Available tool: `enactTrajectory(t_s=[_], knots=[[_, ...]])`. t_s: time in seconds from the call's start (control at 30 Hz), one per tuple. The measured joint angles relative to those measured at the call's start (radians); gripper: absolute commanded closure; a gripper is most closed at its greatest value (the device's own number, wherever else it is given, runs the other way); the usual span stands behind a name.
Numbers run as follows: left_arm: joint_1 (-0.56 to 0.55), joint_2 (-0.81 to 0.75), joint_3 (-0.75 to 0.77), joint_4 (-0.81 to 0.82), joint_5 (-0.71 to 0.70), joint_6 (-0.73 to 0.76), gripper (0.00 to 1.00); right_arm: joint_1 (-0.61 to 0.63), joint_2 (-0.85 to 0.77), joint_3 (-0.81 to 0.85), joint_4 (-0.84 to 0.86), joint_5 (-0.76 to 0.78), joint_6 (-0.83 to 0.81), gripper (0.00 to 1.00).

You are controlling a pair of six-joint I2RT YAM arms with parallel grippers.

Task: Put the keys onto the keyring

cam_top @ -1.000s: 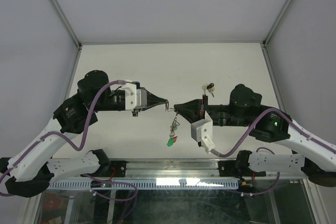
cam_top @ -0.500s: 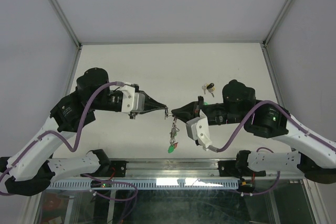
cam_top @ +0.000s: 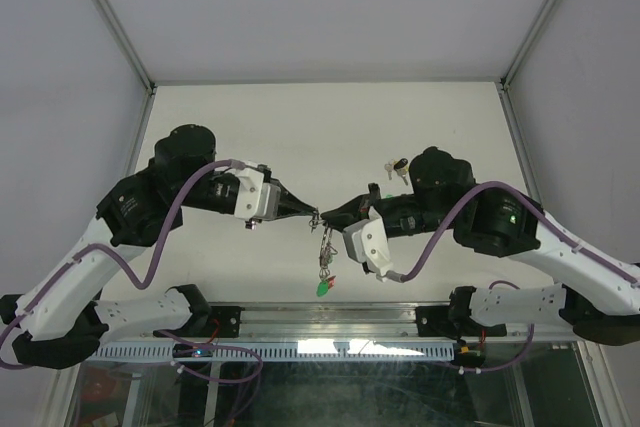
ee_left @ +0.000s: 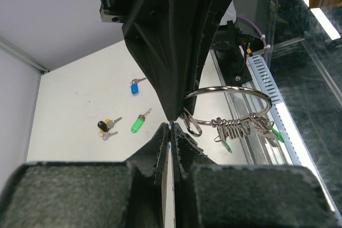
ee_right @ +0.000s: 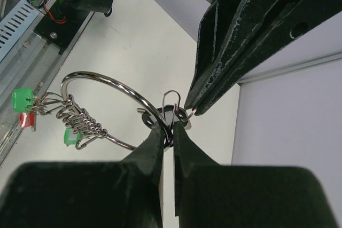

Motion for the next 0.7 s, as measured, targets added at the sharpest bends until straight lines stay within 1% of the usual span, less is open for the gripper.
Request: enactTrajectory(t_s=[0.23,0.7], knots=[[0.000,0.047,0.029,-0.040,0.016,0.041,1.00,0.000,0.031,0.019,-0.049,-0.004,0.010,1.00],[0.000,0.050,0.037,-0.077,0.027,0.062,1.00,-0.001,0.035,0.032,-0.080,-0.017,0.021,1.00]])
